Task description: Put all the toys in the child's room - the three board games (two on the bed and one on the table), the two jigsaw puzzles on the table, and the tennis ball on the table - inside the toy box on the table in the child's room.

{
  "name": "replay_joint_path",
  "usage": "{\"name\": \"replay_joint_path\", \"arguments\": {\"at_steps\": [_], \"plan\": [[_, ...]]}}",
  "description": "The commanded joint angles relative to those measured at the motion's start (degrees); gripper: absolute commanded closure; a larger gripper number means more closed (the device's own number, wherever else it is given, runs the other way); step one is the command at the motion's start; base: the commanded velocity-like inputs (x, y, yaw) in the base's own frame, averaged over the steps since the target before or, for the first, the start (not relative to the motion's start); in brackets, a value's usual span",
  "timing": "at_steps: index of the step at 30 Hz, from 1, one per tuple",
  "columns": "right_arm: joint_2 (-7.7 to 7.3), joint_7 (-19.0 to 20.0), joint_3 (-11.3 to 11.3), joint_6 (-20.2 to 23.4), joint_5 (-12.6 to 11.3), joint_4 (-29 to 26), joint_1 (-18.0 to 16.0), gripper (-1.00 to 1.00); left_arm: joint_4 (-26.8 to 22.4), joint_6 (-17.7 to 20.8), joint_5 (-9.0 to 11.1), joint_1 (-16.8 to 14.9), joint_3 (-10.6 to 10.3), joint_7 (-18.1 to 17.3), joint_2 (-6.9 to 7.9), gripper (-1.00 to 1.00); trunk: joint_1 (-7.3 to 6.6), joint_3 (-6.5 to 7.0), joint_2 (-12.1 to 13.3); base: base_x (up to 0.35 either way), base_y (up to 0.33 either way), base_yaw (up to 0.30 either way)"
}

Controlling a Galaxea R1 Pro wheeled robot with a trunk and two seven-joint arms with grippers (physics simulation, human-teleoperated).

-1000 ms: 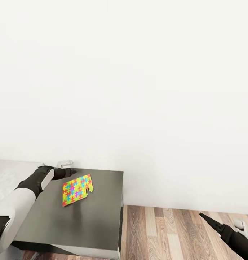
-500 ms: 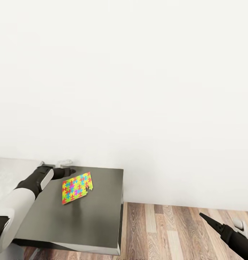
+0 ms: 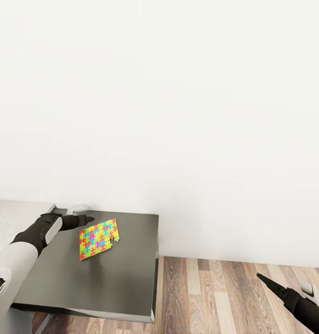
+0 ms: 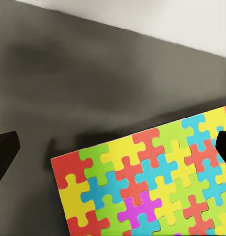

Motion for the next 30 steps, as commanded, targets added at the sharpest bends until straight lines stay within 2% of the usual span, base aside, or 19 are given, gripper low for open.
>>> {"name": "replay_joint_path", "arguments": {"at_steps": [1,5,9,14,21,30], "plan": [[-0.01,0.0,0.0,0.3,-0.2,0.0,0.0,-1.00,-0.1,0.2,0.6,0.0,-0.4,-0.5,0.27,-1.00,0.03,-0.19,-0.1,0.000,0.000,0.000],[-0.01,0.0,-0.1,0.3,-0.2,-0.1,0.0,-1.00,-0.1,0.2,-0.2,-0.1,-0.4,-2.7,0.85,-1.00,0.03,-0.56,-0.1,0.000,0.000,0.000],[-0.01,0.0,-0.1,0.3,-0.2,-0.1,0.0,-1.00,-0.1,0.1,-2.2,-0.1,-0.4,-3.7,0.97,-1.00,0.03,-0.94,-0.1,0.000,0.000,0.000],[-0.01,0.0,-0.1,0.3,-0.2,-0.1,0.0,-1.00,-0.1,-0.1,-3.6,-0.1,-0.3,-4.1,0.95,-1.00,0.03,-1.41,-0.1,0.000,0.000,0.000],[-0.01,0.0,-0.1,0.3,-0.2,0.0,0.0,-1.00,-0.1,-0.3,-3.9,-0.1,-0.4,-4.9,1.07,-1.00,0.03,-2.06,-0.1,0.000,0.000,0.000],[-0.01,0.1,-0.1,0.3,-0.2,0.0,0.1,-1.00,-0.1,-2.2,-4.1,-0.1,-0.5,-8.1,1.07,-1.00,0.03,-2.84,-0.1,0.000,0.000,0.000]]}}
